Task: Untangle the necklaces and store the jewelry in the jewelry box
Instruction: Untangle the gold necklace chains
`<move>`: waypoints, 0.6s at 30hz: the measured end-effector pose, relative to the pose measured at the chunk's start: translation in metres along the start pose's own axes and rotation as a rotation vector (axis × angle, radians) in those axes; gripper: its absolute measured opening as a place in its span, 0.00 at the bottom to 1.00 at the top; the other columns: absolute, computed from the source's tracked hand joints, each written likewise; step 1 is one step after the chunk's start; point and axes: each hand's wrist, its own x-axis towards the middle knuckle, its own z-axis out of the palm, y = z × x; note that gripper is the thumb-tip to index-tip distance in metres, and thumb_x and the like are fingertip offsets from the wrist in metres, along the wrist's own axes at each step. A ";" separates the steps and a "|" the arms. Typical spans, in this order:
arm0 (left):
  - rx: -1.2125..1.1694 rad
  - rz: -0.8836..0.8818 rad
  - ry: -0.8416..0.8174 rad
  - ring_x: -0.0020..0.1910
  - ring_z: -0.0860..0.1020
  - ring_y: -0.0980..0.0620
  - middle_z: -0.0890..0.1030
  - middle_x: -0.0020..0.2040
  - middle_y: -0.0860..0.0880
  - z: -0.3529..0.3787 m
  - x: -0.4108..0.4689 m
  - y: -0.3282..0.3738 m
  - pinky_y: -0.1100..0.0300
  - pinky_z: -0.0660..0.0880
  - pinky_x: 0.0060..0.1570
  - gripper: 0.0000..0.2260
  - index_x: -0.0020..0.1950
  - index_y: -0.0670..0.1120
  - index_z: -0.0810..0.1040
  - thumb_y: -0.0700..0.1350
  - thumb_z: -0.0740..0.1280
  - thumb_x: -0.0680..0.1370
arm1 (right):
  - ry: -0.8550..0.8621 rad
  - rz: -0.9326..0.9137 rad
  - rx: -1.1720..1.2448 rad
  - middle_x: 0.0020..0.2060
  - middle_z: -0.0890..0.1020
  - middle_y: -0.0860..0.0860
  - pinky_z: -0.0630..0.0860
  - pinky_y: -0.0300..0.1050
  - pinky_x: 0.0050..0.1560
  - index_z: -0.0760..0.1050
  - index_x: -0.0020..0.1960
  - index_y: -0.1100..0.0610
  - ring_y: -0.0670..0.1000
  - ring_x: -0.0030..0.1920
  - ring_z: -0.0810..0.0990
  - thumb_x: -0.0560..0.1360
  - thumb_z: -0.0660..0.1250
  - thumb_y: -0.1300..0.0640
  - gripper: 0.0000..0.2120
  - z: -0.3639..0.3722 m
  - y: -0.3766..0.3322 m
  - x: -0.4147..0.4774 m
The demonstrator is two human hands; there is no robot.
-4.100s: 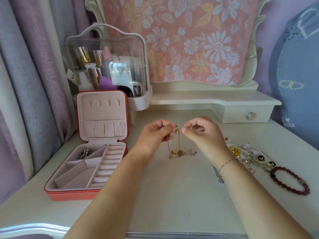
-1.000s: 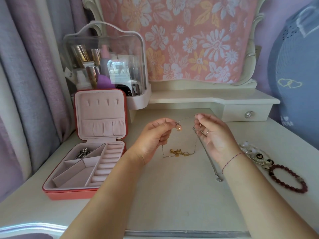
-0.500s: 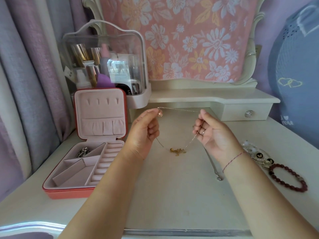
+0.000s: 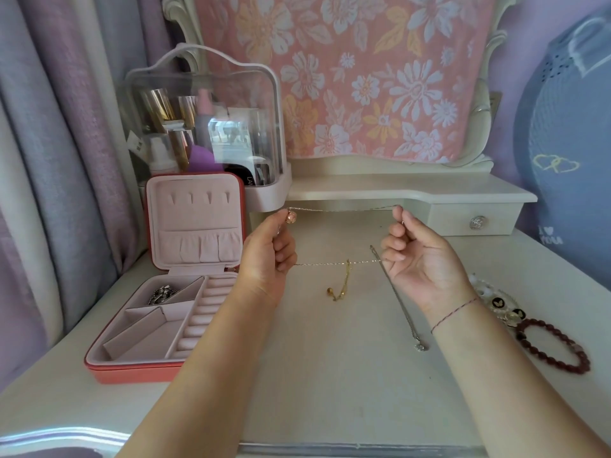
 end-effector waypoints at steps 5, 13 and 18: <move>-0.006 -0.018 -0.020 0.22 0.56 0.57 0.59 0.25 0.53 0.001 0.001 0.000 0.65 0.51 0.20 0.14 0.34 0.48 0.74 0.46 0.61 0.80 | 0.016 0.027 0.000 0.29 0.71 0.46 0.63 0.32 0.20 0.78 0.45 0.55 0.43 0.25 0.66 0.72 0.65 0.57 0.04 -0.001 0.001 0.002; 0.269 -0.103 -0.098 0.26 0.60 0.54 0.66 0.28 0.51 0.007 -0.004 -0.004 0.63 0.57 0.25 0.11 0.34 0.47 0.66 0.42 0.58 0.77 | -0.085 0.054 -0.134 0.30 0.72 0.48 0.64 0.33 0.24 0.82 0.41 0.56 0.44 0.27 0.67 0.71 0.66 0.57 0.07 0.003 0.008 -0.001; 0.137 -0.141 -0.206 0.28 0.64 0.53 0.71 0.32 0.49 0.009 -0.008 -0.001 0.62 0.59 0.28 0.12 0.36 0.46 0.67 0.41 0.55 0.80 | -0.111 0.041 -0.472 0.30 0.74 0.49 0.67 0.35 0.30 0.80 0.47 0.59 0.45 0.29 0.68 0.70 0.67 0.57 0.08 0.004 0.015 -0.004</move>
